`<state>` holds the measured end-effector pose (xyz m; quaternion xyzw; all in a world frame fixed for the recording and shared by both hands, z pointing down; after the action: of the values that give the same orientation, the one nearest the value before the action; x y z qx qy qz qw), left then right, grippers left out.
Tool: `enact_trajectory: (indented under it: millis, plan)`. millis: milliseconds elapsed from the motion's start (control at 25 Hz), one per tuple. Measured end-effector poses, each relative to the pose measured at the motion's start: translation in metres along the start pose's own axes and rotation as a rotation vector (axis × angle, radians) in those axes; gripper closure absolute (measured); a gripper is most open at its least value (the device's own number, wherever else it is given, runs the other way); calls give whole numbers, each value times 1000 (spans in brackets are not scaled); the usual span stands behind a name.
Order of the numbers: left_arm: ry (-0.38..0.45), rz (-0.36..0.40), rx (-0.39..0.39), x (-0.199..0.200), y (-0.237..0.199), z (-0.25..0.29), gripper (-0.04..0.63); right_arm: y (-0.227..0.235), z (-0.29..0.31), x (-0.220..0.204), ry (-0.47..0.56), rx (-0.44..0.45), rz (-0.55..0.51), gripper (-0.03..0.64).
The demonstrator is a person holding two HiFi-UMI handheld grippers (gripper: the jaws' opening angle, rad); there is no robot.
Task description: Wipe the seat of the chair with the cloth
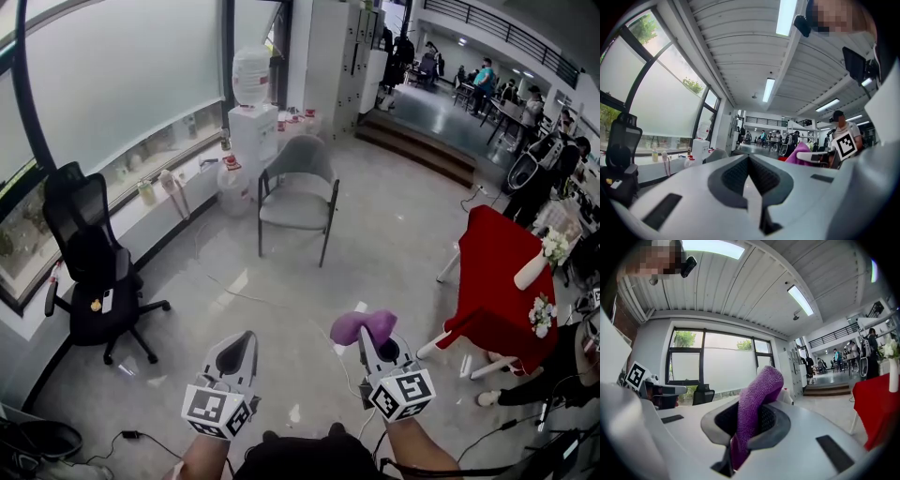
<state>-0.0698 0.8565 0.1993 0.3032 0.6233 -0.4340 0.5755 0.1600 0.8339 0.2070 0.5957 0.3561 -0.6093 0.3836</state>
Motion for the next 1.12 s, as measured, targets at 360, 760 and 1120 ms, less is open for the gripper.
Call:
enact_trajectory:
  millis: [360, 760, 1120]
  plan:
    - [-3, -20, -29, 2, -19, 4, 598, -15, 16, -4, -17, -6, -6, 583]
    - [-8, -13, 9, 10, -35, 78, 598, 31, 89, 7, 16, 52, -5, 583]
    - [6, -10, 50, 22, -43, 162, 598, 99, 152, 19, 40, 94, -3, 583]
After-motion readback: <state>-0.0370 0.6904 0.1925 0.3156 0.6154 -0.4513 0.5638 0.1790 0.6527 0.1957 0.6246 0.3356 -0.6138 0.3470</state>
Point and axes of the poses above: the fingertips, and each gripper's own axes: z forward along the fingers, y to its right, x out of its top, the point moved 1 cm from there along -z, backward along the fingers, and after that the axes turned 5 degrees about -z, right-handed, at the moved point
